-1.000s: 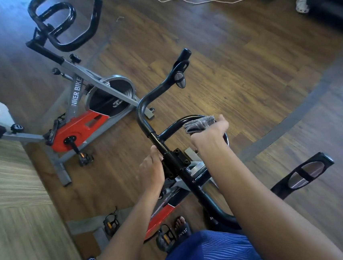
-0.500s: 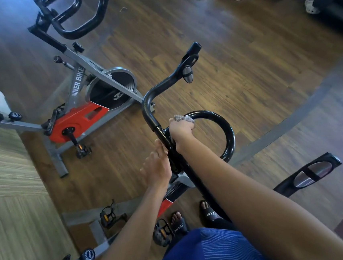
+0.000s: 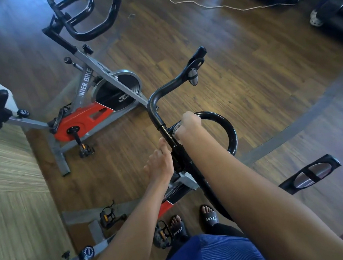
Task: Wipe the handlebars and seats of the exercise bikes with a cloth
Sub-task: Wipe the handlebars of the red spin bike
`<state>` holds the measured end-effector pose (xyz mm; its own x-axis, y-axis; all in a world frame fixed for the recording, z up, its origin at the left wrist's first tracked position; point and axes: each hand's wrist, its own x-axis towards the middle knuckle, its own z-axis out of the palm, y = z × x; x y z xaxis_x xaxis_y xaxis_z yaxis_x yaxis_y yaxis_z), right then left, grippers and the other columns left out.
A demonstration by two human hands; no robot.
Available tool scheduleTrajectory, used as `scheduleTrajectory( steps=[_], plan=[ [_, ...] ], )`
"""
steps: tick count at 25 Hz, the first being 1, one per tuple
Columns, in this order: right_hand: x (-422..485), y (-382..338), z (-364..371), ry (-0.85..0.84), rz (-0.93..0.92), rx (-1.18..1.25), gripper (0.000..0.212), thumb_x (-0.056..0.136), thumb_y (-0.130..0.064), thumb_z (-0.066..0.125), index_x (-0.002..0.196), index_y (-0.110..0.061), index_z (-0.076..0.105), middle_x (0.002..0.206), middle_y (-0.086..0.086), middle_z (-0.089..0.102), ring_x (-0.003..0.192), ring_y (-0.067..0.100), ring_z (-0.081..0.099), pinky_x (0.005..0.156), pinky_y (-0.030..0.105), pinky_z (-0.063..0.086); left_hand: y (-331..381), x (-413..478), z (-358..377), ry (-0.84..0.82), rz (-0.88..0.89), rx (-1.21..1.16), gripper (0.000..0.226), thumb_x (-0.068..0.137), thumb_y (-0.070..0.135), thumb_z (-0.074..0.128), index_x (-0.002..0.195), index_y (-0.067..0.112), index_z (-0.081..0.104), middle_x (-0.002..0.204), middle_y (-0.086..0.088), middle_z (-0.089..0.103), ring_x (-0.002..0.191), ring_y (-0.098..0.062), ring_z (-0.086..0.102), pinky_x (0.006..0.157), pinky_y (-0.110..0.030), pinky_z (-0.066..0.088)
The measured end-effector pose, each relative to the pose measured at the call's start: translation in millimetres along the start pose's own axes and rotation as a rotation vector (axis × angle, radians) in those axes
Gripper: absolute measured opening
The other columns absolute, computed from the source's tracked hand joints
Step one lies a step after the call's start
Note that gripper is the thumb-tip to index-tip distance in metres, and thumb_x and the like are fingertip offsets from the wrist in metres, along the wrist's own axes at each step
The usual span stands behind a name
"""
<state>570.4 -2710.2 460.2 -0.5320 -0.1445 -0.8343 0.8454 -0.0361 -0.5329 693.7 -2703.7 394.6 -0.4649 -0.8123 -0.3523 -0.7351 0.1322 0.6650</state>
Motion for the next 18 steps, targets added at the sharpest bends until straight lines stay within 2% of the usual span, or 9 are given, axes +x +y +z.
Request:
scheduleTrajectory(
  steps=[3, 4, 6, 8, 10, 11, 13, 16, 18],
  plan=[
    [-2.7, -12.6, -21.9, 0.001, 0.077, 0.138, 0.036, 0.099, -0.001, 0.039, 0.133, -0.006, 0.049, 0.134, 0.013, 0.057, 0.114, 0.029, 0.061, 0.102, 0.049, 0.048, 0.0, 4.0, -0.8, 0.054, 0.014, -0.125, 0.06, 0.104, 0.056, 0.015, 0.102, 0.016, 0.06, 0.092, -0.007, 0.067, 0.09, -0.028, 0.064, 0.086, -0.044, 0.047],
    [-3.2, -16.0, -31.9, -0.018, 0.087, 0.13, 0.03, 0.098, -0.002, 0.042, 0.127, -0.002, 0.052, 0.124, 0.015, 0.062, 0.108, 0.03, 0.064, 0.093, 0.049, 0.055, 1.6, 3.9, -3.1, 0.114, 0.05, -0.189, 0.044, 0.106, 0.047, 0.024, 0.1, 0.018, 0.056, 0.092, -0.004, 0.064, 0.09, -0.028, 0.063, 0.079, -0.04, 0.048],
    [-6.3, -19.7, -57.5, -0.084, 0.08, 0.138, 0.017, 0.1, -0.01, 0.046, 0.109, 0.0, 0.056, 0.076, 0.01, 0.062, 0.061, 0.017, 0.062, 0.051, 0.028, 0.056, 9.8, 1.2, -7.2, 0.295, 0.183, -0.226, 0.024, 0.105, 0.029, 0.038, 0.098, 0.015, 0.057, 0.093, -0.003, 0.062, 0.092, -0.023, 0.057, 0.075, -0.025, 0.042],
    [-21.0, -30.0, -90.2, -0.195, 0.062, 0.174, 0.018, 0.104, -0.016, 0.044, 0.092, -0.005, 0.051, 0.047, 0.003, 0.047, 0.034, 0.009, 0.04, 0.034, 0.016, 0.033, 30.7, -9.3, -7.6, 0.358, 0.366, -0.26, 0.017, 0.102, 0.015, 0.046, 0.1, 0.008, 0.062, 0.096, -0.002, 0.064, 0.09, -0.01, 0.05, 0.075, -0.01, 0.035],
    [-38.7, -42.9, -120.5, -0.308, -0.03, 0.223, 0.017, 0.106, -0.022, 0.045, 0.1, -0.006, 0.049, 0.067, 0.009, 0.059, 0.049, 0.015, 0.056, 0.046, 0.023, 0.049, 62.2, -22.3, -2.2, 0.274, 0.492, -0.316, 0.017, 0.101, 0.013, 0.047, 0.102, 0.011, 0.064, 0.098, 0.004, 0.064, 0.091, -0.007, 0.049, 0.079, -0.008, 0.035],
    [-46.5, -49.6, -136.1, -0.343, -0.075, 0.283, 0.019, 0.106, -0.024, 0.045, 0.108, -0.006, 0.05, 0.09, 0.013, 0.065, 0.072, 0.023, 0.066, 0.067, 0.032, 0.058, 79.2, -26.1, 3.6, 0.206, 0.53, -0.342, 0.017, 0.101, 0.015, 0.047, 0.102, 0.014, 0.064, 0.099, 0.006, 0.064, 0.093, -0.009, 0.052, 0.081, -0.014, 0.038],
    [-57.8, -65.5, -167.5, -0.373, -0.146, 0.375, 0.032, 0.104, -0.032, 0.048, 0.119, -0.005, 0.054, 0.121, 0.017, 0.065, 0.106, 0.033, 0.066, 0.096, 0.045, 0.053, 117.8, -37.5, 18.0, 0.079, 0.591, -0.4, 0.02, 0.101, 0.02, 0.045, 0.101, 0.018, 0.065, 0.098, 0.007, 0.065, 0.095, -0.013, 0.056, 0.08, -0.025, 0.043],
    [-74.7, -92.1, -215.6, -0.399, -0.266, 0.412, 0.054, 0.095, -0.044, 0.059, 0.127, -0.001, 0.057, 0.124, 0.019, 0.067, 0.102, 0.031, 0.071, 0.094, 0.041, 0.055, 172.4, -57.4, 51.6, -0.109, 0.634, -0.478, 0.024, 0.102, 0.02, 0.043, 0.1, 0.015, 0.066, 0.096, 0.006, 0.067, 0.091, -0.006, 0.06, 0.079, -0.026, 0.045],
    [-78.3, -110.3, -255.1, -0.376, -0.382, 0.435, 0.051, 0.091, -0.03, 0.065, 0.128, 0.003, 0.057, 0.12, 0.019, 0.069, 0.096, 0.028, 0.073, 0.086, 0.036, 0.058, 207.0, -77.9, 83.3, -0.235, 0.68, -0.521, 0.027, 0.102, 0.026, 0.042, 0.1, 0.016, 0.067, 0.096, 0.006, 0.069, 0.091, -0.007, 0.063, 0.08, -0.026, 0.048]
  ],
)
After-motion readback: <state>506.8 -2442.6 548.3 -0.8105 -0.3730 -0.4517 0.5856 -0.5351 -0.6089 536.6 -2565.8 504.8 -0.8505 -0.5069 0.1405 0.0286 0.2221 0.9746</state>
